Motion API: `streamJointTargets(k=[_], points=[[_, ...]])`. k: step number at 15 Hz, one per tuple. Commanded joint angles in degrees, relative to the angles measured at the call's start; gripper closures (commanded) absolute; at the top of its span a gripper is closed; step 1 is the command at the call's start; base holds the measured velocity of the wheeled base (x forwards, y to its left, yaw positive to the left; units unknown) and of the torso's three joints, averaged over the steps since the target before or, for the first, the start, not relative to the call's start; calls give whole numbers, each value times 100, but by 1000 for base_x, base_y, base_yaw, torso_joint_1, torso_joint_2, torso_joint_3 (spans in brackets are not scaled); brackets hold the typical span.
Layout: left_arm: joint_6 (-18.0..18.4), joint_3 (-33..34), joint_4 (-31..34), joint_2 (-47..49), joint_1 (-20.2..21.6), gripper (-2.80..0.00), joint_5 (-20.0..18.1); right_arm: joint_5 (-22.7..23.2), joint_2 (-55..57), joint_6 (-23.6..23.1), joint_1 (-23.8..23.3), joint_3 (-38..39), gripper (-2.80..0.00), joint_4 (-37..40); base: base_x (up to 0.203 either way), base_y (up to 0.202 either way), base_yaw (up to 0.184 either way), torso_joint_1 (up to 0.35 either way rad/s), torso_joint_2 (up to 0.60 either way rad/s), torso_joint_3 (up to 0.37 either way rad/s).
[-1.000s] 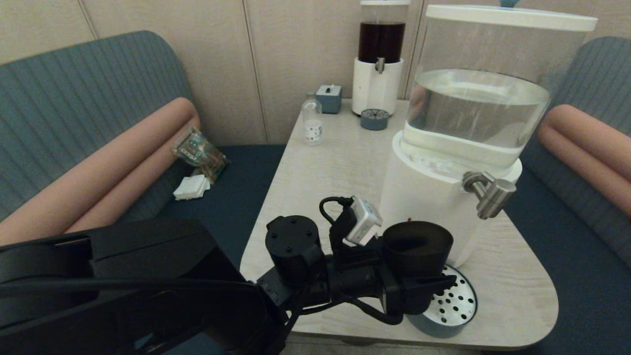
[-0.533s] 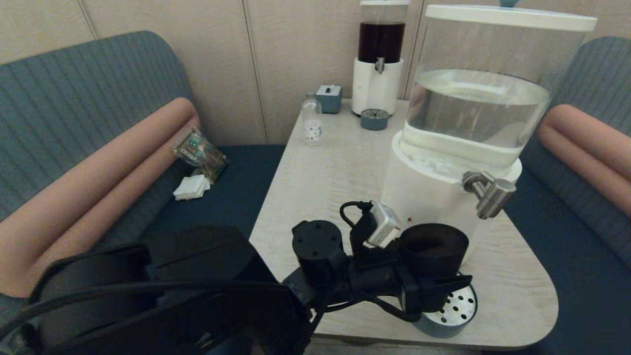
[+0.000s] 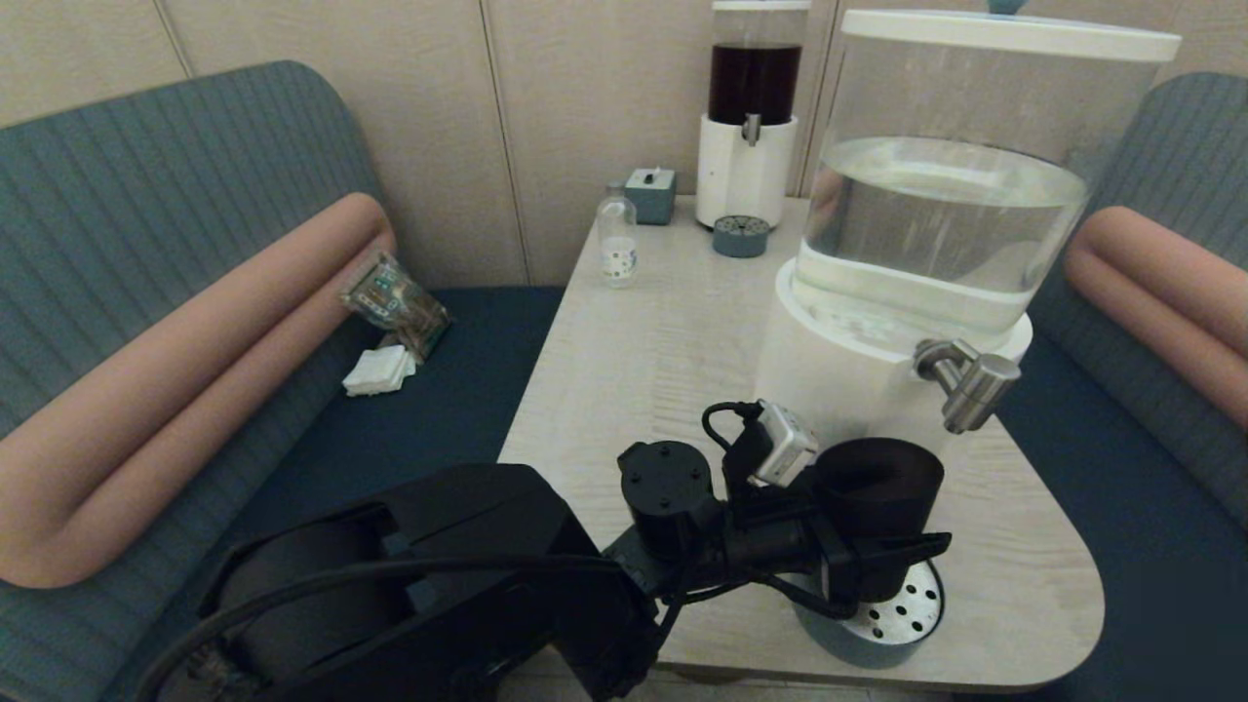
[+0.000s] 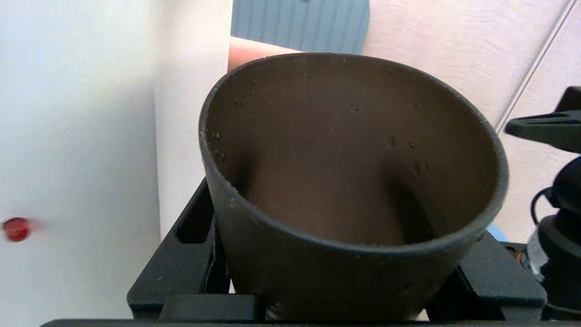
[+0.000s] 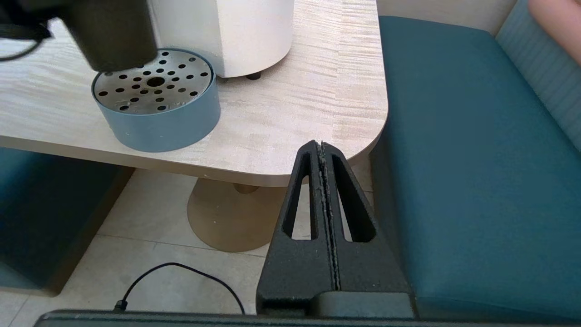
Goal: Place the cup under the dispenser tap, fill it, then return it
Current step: Place it under the water dispenser
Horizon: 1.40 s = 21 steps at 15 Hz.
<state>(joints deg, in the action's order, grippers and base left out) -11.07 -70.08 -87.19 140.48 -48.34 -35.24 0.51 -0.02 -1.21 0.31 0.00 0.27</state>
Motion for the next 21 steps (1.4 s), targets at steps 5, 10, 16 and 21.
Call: streamJointTargets(k=[5,10,16,21], points=[[-34,-508,-48,471,0,0,-10,2,-6,-2,4,9,0,0,0,0,0,0,0,0],[-44,-1087,-48,729,-34,0,-9,2,-6,-2,4,9,0,0,0,0,0,0,0,0],[-44,-1349,-48,1034,-97,0,-18,2,-6,-2,4,2,0,0,0,0,0,0,0,0],[-44,-1359,-48,1042,-97,0,-9,2,-6,-2,4,9,0,0,0,0,0,0,0,0]])
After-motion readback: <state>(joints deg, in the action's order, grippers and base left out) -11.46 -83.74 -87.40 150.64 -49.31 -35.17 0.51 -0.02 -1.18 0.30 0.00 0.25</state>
